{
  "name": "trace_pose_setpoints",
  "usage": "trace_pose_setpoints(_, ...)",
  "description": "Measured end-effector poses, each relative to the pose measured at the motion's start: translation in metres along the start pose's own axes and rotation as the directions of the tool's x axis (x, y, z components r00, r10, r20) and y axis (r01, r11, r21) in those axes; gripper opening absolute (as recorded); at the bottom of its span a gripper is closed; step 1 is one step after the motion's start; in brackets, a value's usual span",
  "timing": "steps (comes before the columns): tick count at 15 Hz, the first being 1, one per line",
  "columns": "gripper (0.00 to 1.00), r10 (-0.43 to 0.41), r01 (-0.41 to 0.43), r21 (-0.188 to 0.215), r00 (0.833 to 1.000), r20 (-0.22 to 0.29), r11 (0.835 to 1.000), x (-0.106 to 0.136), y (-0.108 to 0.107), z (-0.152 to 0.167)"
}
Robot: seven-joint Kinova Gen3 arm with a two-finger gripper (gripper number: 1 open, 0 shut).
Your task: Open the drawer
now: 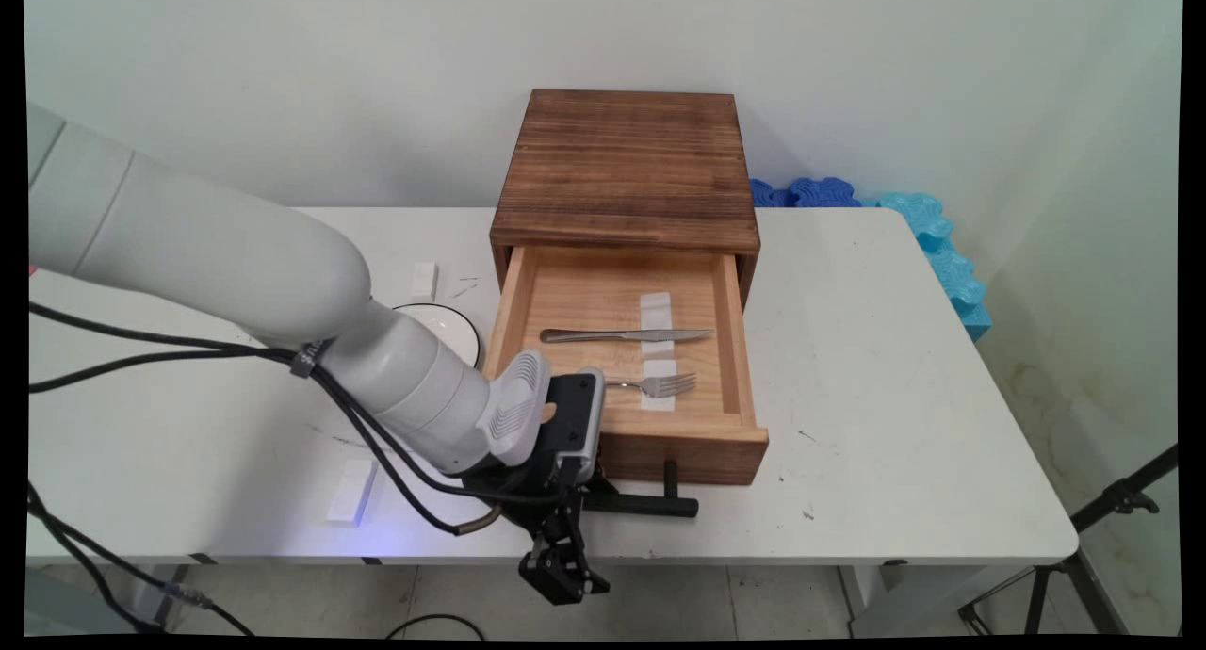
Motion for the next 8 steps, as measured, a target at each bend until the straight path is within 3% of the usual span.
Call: trace_pose_setpoints(8, 1.00, 0.012, -0.012, -0.014, 1.000, -0.002, 1.000, -0.002, 0.015, -0.002)
